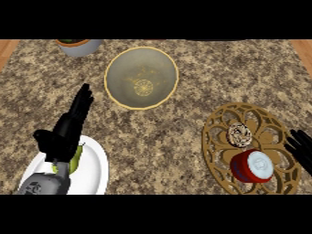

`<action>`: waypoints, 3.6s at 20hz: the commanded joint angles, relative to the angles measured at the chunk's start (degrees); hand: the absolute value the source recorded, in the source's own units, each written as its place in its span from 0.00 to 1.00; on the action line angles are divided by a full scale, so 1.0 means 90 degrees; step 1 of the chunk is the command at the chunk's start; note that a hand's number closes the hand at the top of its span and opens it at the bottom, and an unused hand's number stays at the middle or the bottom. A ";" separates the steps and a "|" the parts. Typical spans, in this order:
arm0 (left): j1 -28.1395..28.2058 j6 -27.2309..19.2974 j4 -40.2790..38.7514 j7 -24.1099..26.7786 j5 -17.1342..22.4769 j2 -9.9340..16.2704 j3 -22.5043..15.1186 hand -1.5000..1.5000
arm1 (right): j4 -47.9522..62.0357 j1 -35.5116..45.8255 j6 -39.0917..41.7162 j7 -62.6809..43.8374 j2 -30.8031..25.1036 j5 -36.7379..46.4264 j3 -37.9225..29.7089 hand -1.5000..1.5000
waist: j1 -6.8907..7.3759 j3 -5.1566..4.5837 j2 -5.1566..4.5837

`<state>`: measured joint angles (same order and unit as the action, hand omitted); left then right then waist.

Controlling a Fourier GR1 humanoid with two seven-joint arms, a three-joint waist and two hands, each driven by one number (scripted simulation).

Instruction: Pick the can from the placemat and place it in the bowl

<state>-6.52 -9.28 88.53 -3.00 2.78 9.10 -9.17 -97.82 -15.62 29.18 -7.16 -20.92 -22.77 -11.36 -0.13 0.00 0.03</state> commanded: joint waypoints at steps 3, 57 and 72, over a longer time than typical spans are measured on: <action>-0.0356 -0.0039 0.0089 -0.0448 -0.0176 -0.0219 0.0228 0.50 | 0.0578 0.0392 0.0148 0.0078 0.0322 0.0294 -0.0119 0.00 | 0.0003 0.0001 -0.0001; -0.0566 0.0700 -0.0250 -0.0282 -0.0567 -0.0669 0.0166 0.50 | 0.1459 0.4876 -0.7253 -0.1953 0.2324 0.7288 0.4437 1.00 | 0.0799 -0.0085 0.0009; -0.0813 0.0675 -0.0489 -0.0273 -0.0612 -0.0802 0.0109 0.50 | 0.3746 0.8873 -0.7035 -0.6512 0.2324 0.8866 0.4384 1.00 | 0.0921 -0.0065 -0.0031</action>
<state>-13.20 -2.90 84.85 -5.54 -2.60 2.64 -7.91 -69.88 55.70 -34.50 -54.58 -0.12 54.26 27.85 7.97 -0.65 0.05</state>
